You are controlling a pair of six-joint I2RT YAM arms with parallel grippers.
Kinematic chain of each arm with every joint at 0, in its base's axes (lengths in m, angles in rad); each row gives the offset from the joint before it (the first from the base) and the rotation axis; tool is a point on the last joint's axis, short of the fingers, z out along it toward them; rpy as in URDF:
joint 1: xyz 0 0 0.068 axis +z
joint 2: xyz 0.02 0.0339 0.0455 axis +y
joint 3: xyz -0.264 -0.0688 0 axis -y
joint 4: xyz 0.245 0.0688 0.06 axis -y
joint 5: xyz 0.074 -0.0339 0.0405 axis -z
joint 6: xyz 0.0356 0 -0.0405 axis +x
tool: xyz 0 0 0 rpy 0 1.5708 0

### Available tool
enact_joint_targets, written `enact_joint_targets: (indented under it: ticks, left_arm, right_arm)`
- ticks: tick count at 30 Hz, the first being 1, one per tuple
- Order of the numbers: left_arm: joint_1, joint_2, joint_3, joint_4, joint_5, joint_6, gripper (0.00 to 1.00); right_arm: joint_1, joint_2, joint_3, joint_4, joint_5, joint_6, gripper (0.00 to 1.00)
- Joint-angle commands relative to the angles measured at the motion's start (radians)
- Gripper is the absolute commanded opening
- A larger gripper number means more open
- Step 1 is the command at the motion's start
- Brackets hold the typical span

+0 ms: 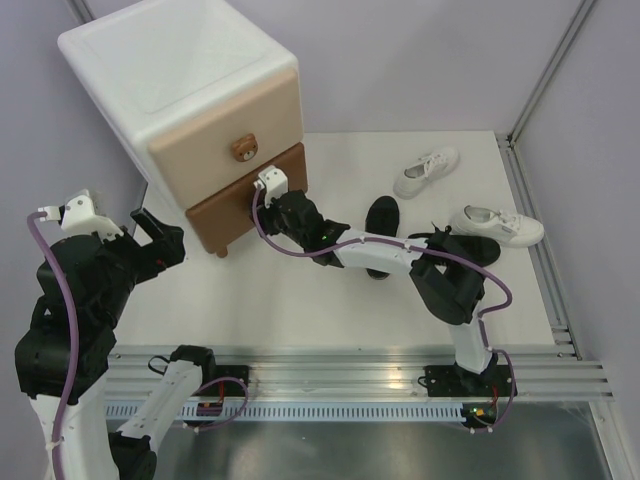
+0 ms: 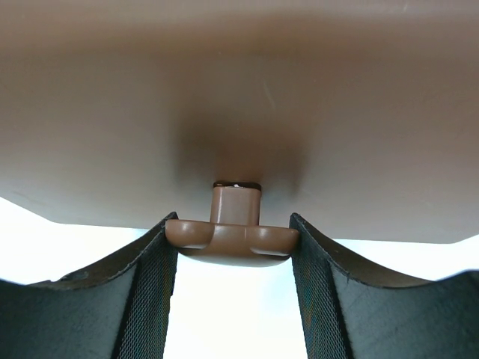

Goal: Place and organize the shoes in the shoe cabinet

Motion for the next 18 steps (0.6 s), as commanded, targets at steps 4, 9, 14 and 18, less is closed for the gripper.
enact_joint_targets:
  ticks: [4,9,14,18]
  left_arm:
    - [-0.002,-0.009,-0.009,0.003,-0.037,0.005,1.0]
    - [-0.002,-0.003,-0.021,0.016,-0.033,-0.001,1.0]
    - [-0.002,-0.003,-0.03,0.03,-0.033,-0.007,1.0]
    - [-0.002,-0.004,-0.029,0.039,-0.043,-0.004,1.0]
  right_arm:
    - [0.009,-0.153,-0.057,-0.113,-0.003,0.004,0.09]
    - [0.009,-0.23,-0.098,-0.208,0.0,0.012,0.09]
    - [0.009,-0.323,-0.162,-0.295,0.002,0.01,0.09]
    - [0.009,-0.42,-0.245,-0.351,0.002,0.019,0.09]
